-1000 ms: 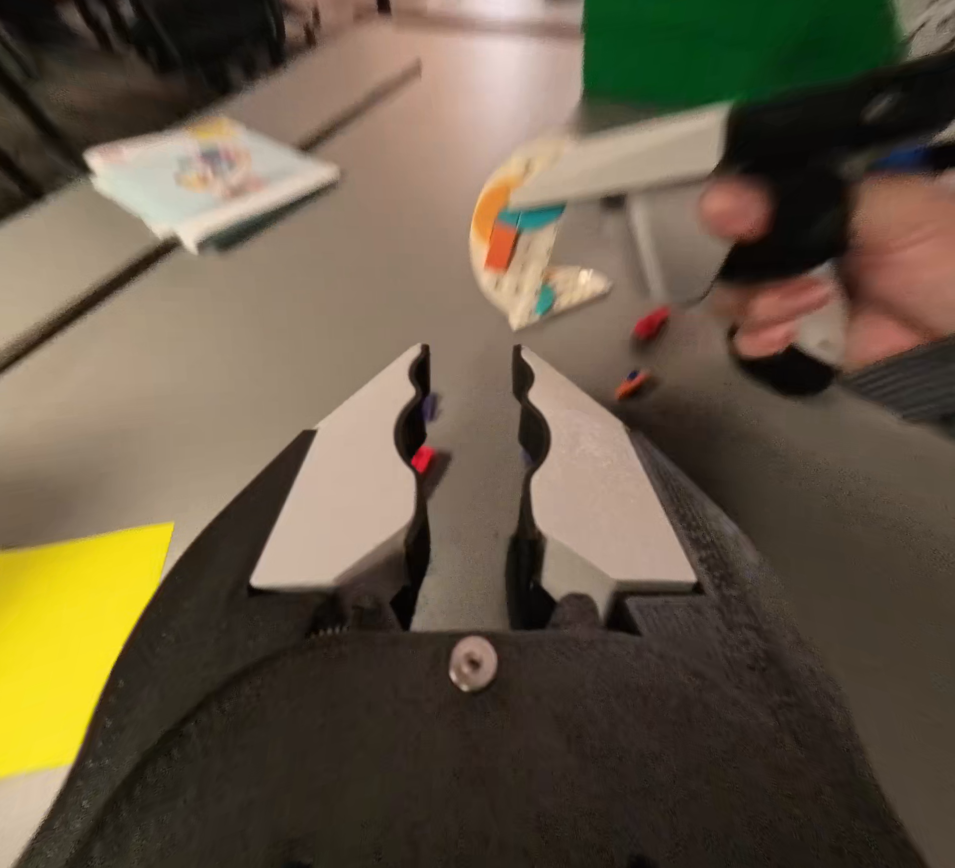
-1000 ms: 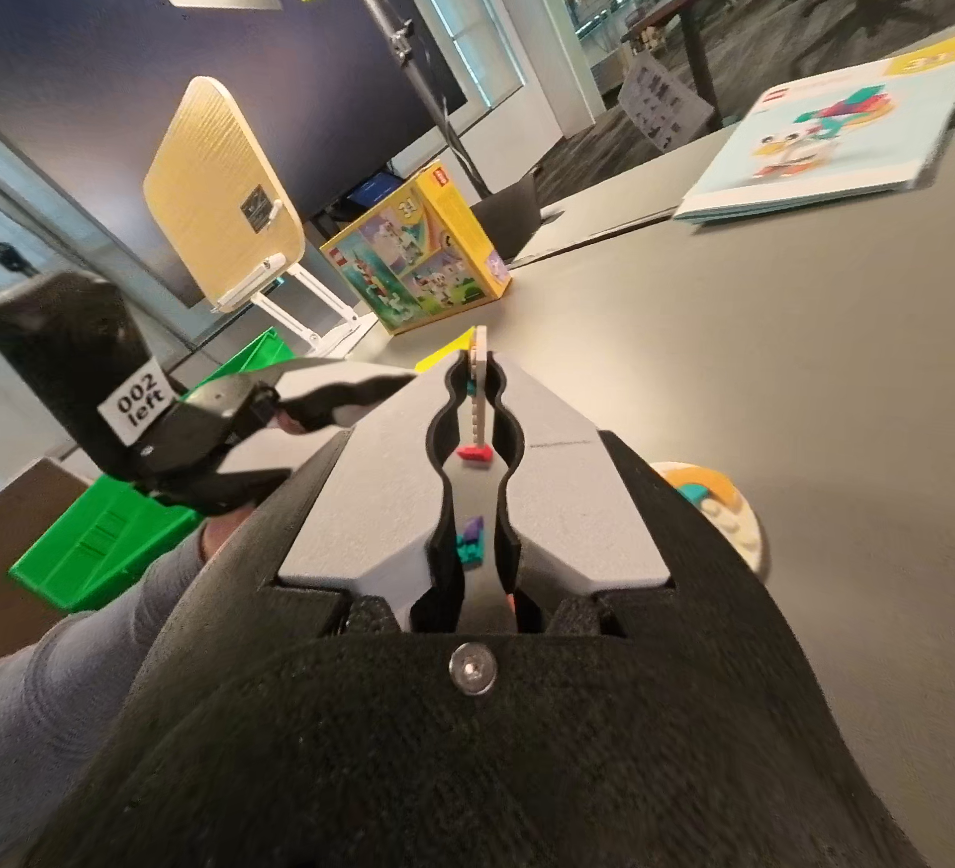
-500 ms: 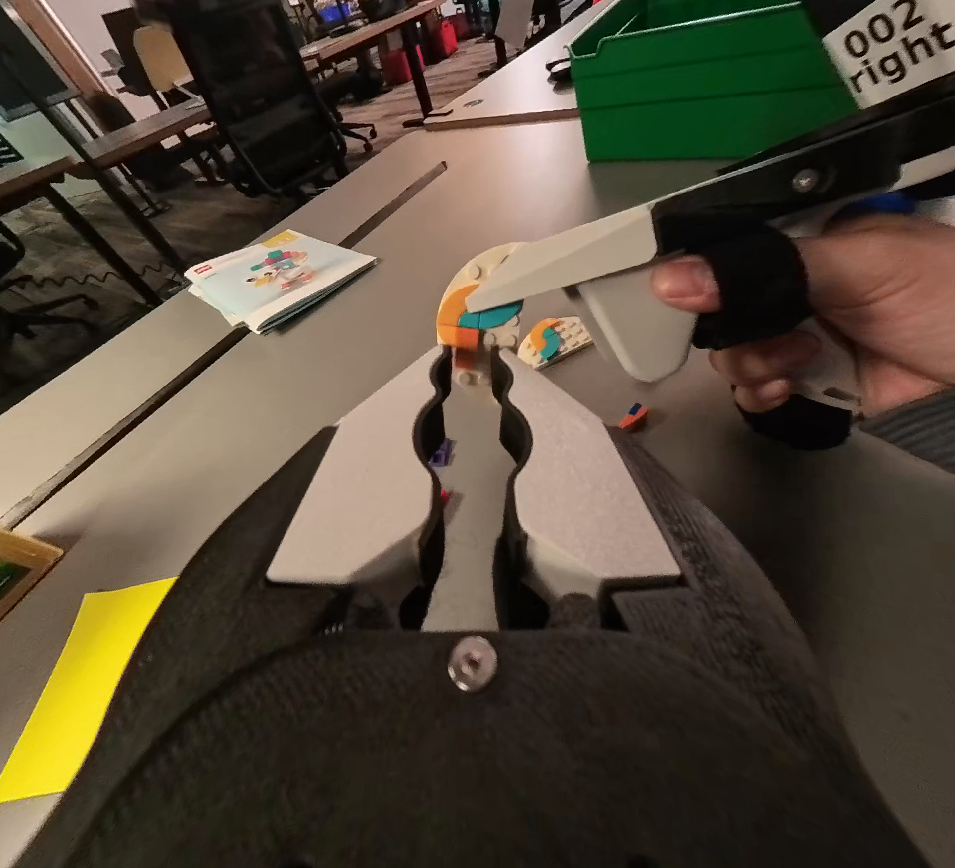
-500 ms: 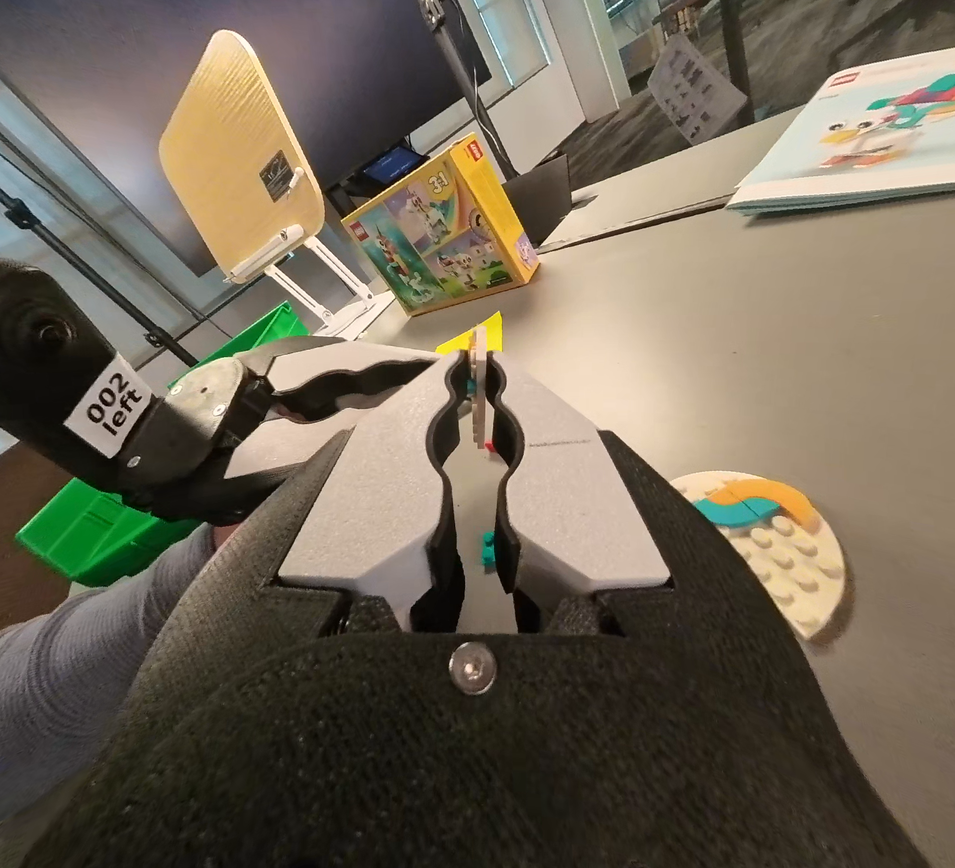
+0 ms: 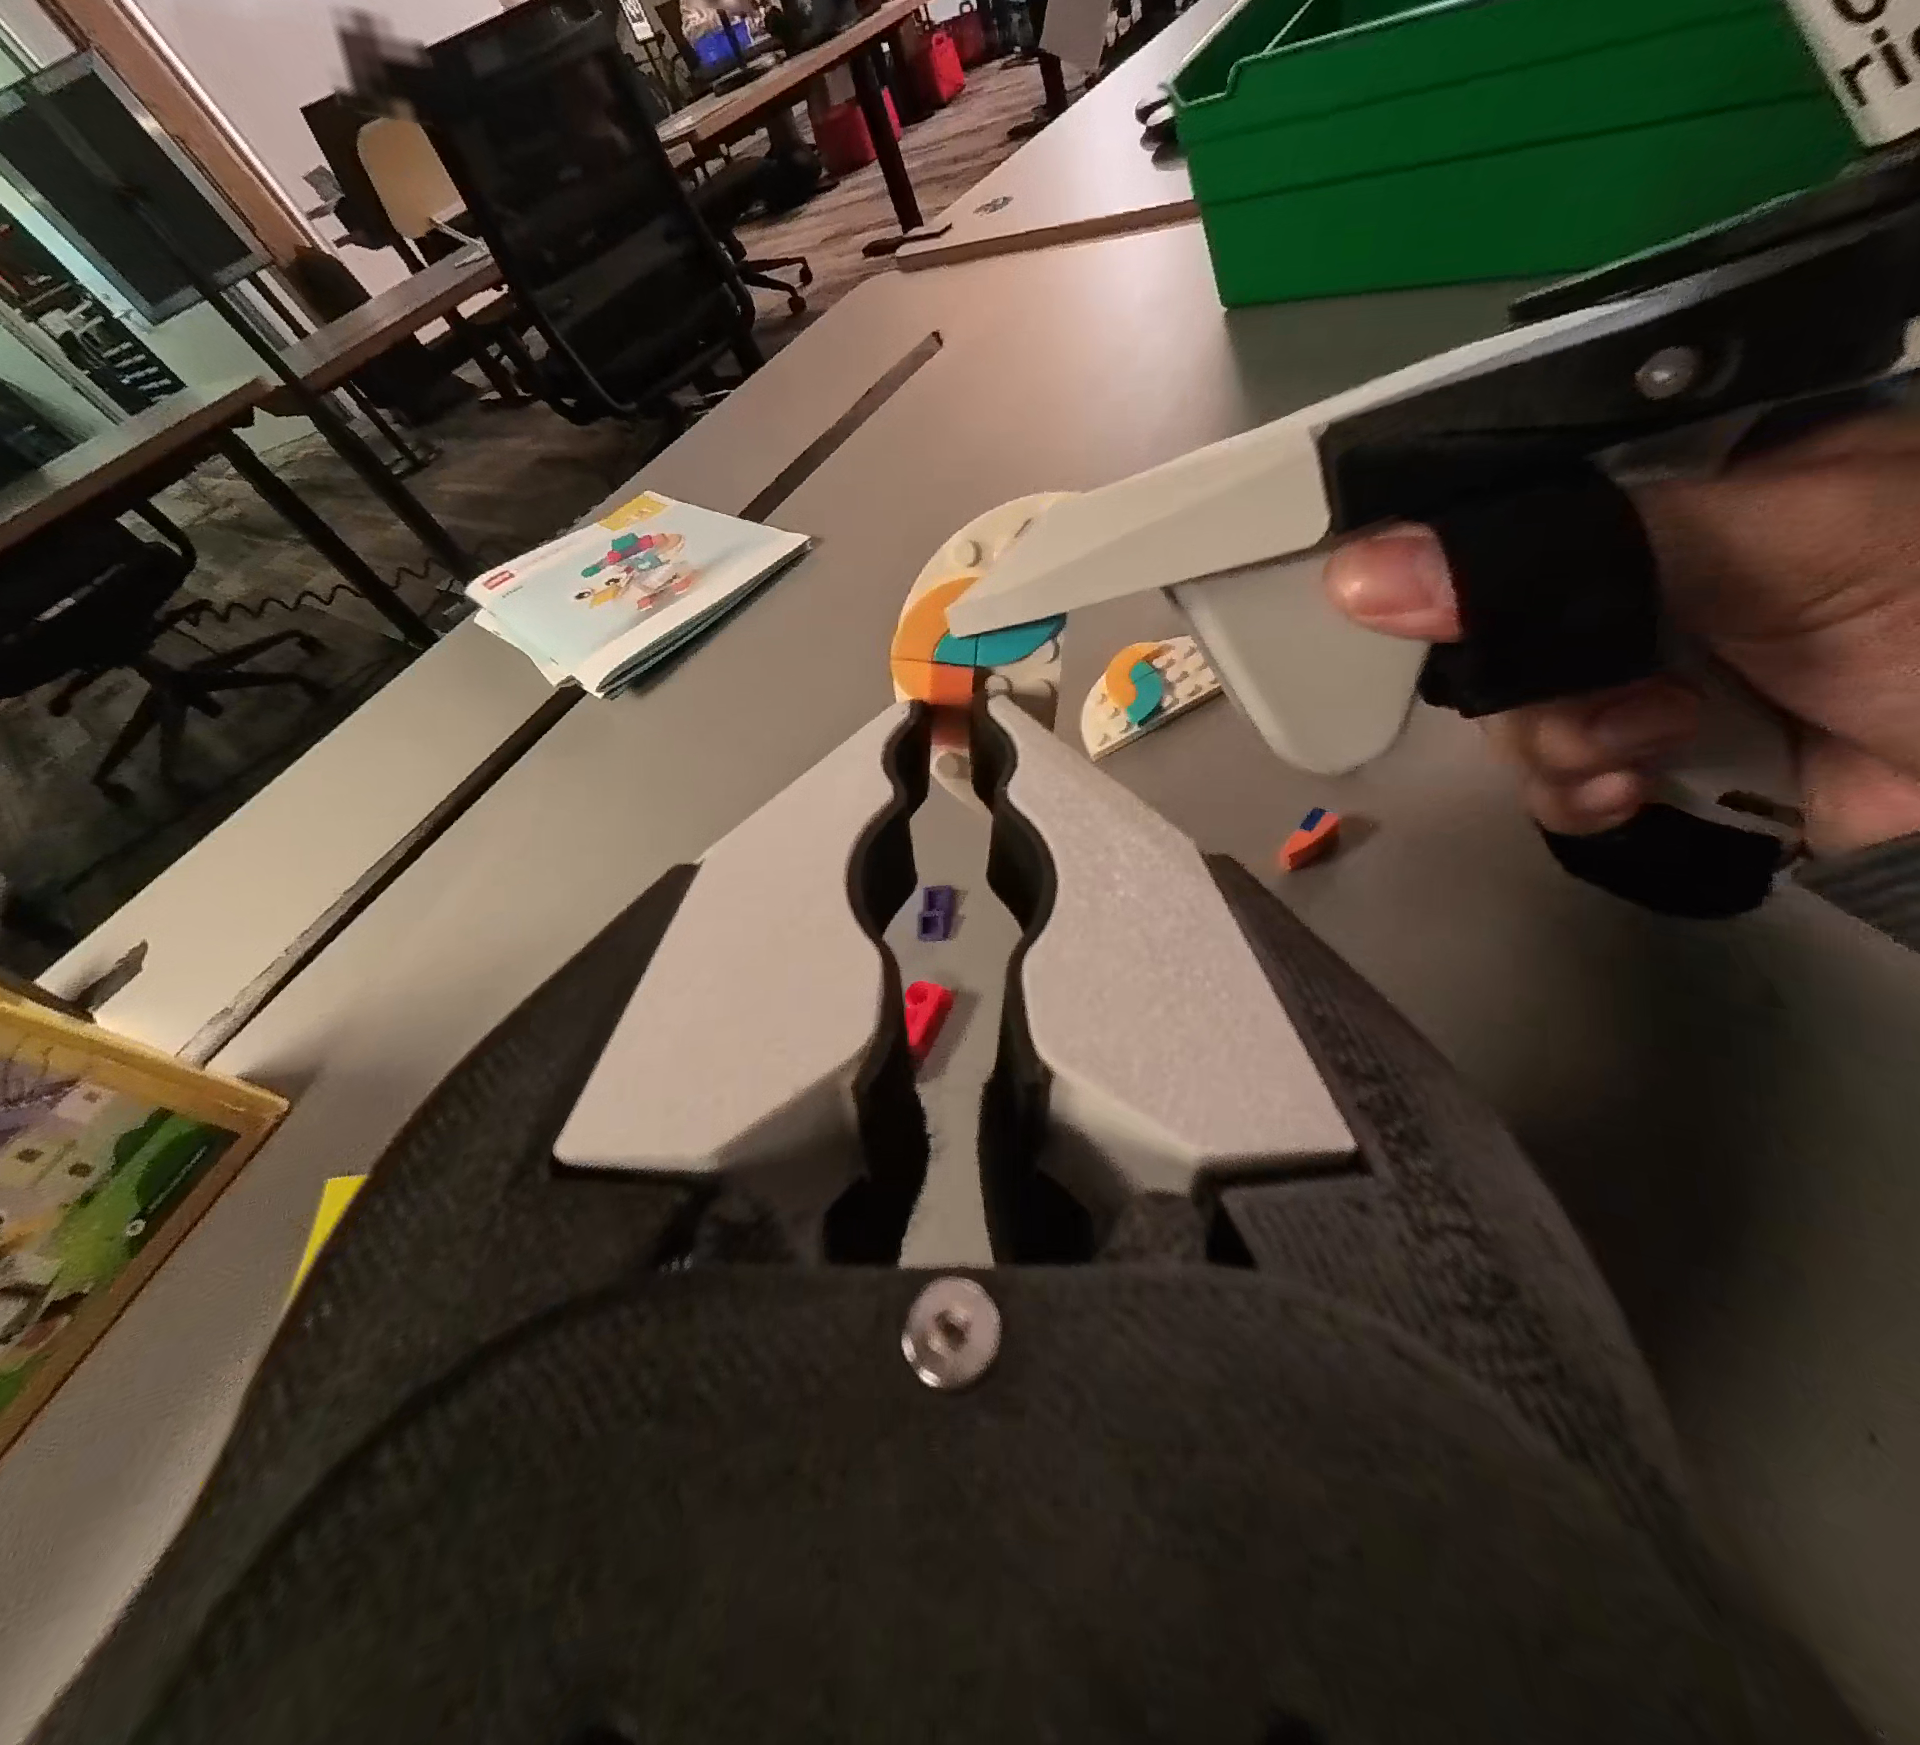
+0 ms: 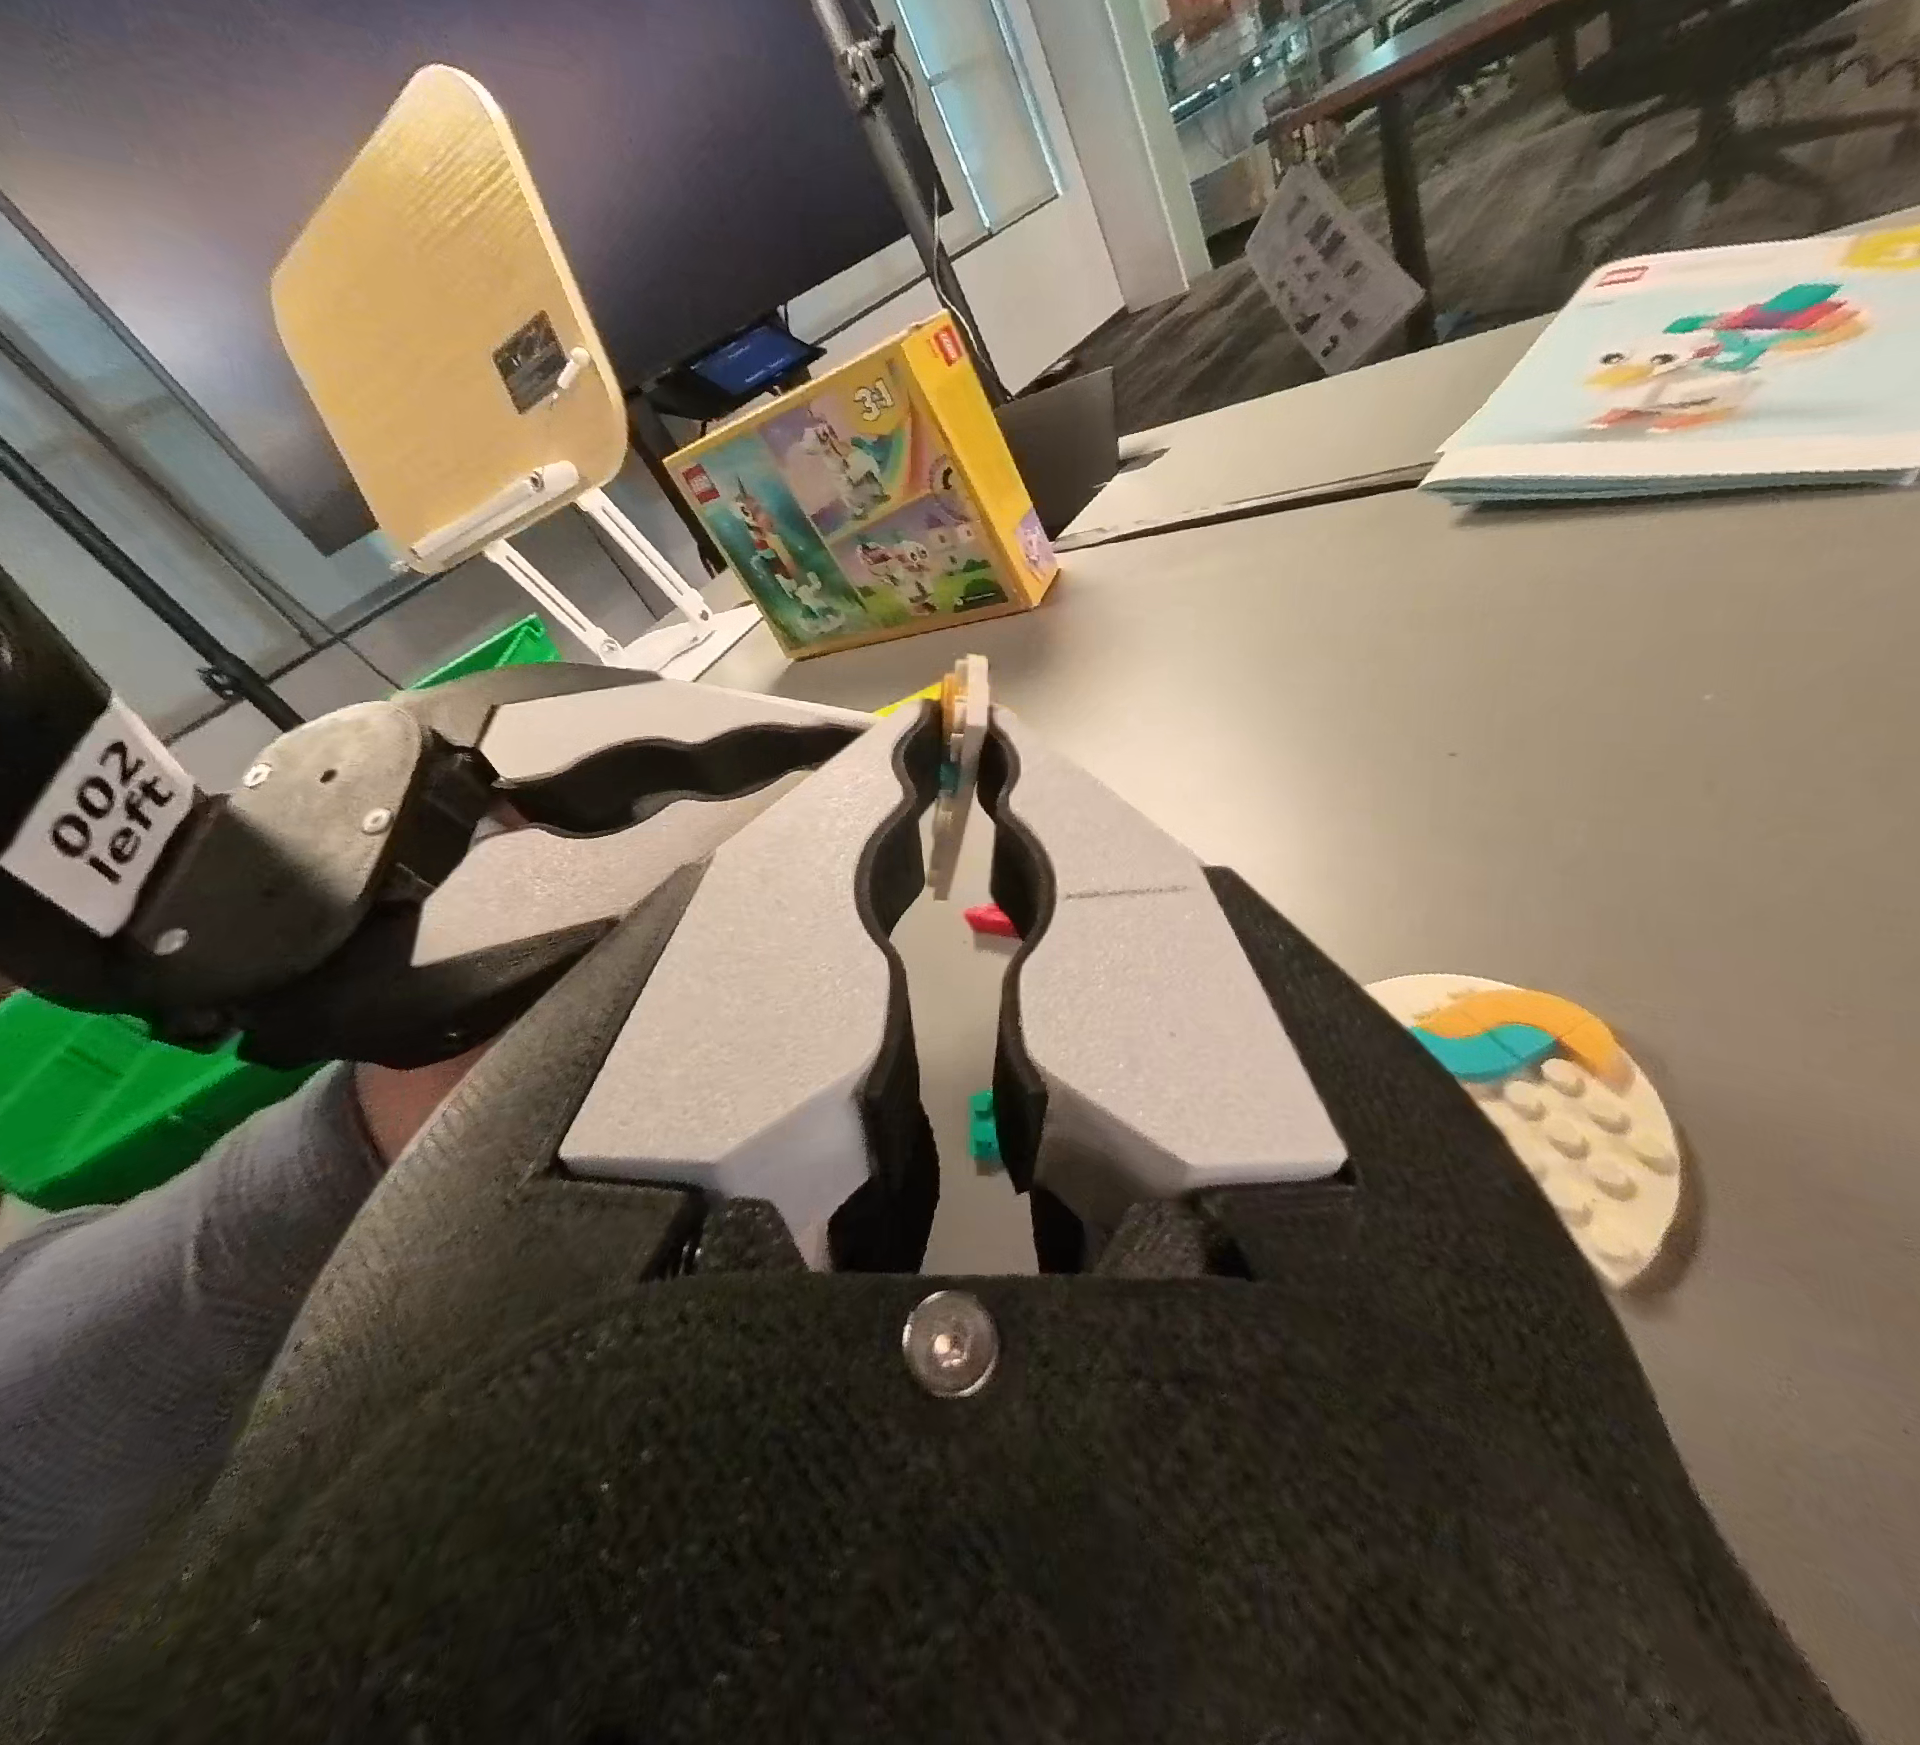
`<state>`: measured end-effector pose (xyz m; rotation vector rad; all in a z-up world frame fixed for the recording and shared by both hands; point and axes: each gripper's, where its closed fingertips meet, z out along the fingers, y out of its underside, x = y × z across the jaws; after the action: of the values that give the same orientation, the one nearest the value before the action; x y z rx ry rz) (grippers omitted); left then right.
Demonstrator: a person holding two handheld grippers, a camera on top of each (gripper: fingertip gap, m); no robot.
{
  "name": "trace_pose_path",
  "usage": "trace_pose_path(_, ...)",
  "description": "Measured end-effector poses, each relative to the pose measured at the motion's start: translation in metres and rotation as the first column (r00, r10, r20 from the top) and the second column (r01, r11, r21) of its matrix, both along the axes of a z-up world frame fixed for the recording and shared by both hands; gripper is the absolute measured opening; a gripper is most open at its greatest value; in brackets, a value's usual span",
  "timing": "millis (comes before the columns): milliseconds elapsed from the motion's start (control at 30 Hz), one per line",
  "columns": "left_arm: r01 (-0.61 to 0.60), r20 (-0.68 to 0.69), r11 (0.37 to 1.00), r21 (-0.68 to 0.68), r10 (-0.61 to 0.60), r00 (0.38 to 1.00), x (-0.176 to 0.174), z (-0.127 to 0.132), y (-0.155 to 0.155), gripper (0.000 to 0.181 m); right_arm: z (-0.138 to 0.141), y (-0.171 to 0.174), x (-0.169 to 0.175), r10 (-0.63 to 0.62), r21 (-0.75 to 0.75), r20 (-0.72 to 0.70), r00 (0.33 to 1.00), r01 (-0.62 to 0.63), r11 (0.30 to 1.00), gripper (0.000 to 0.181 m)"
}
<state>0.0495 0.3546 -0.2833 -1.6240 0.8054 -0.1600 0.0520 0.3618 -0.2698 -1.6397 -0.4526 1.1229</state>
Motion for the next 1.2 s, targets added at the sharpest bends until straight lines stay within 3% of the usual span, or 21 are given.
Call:
trace_pose_path(567,0.028,-0.008,0.999,0.015,-0.028,1.000,-0.001,0.000,-0.002,0.005,-0.007,0.005,0.002,-0.009,0.054,0.114,0.993,0.003,0.999,0.007)
trace_pose_path(633,0.013,0.065,0.995,0.095,-0.019,0.998,-0.009,0.021,-0.007,0.005,-0.025,0.036,0.043,-0.213,0.046,0.222,0.952,0.208,0.977,0.003)
trace_pose_path(700,-0.041,0.136,0.993,0.112,0.026,0.990,-0.036,0.037,-0.009,0.005,-0.013,0.048,0.079,-0.261,-0.048,0.032,0.965,0.262,0.964,0.003)
trace_pose_path(800,-0.061,0.178,0.992,-0.110,0.080,0.981,-0.056,-0.001,0.012,0.005,-0.002,0.040,0.069,-0.175,-0.091,-0.099,0.979,0.167,0.982,0.003)
trace_pose_path(867,-0.027,0.187,0.991,-0.130,0.051,0.981,-0.049,-0.006,0.013,0.005,-0.005,0.035,0.054,-0.102,-0.093,-0.080,0.992,0.094,0.991,0.003)
trace_pose_path(1067,-0.081,-0.076,0.926,-0.369,0.057,0.996,-0.040,-0.067,0.011,0.007,-0.014,0.029,0.039,0.004,-0.156,-0.120,0.993,-0.023,0.987,0.003)
trace_pose_path(1200,-0.100,-0.112,0.906,-0.411,0.059,0.992,-0.038,-0.077,0.011,0.017,-0.014,0.023,0.031,0.050,-0.160,-0.118,0.992,-0.069,0.985,0.003)
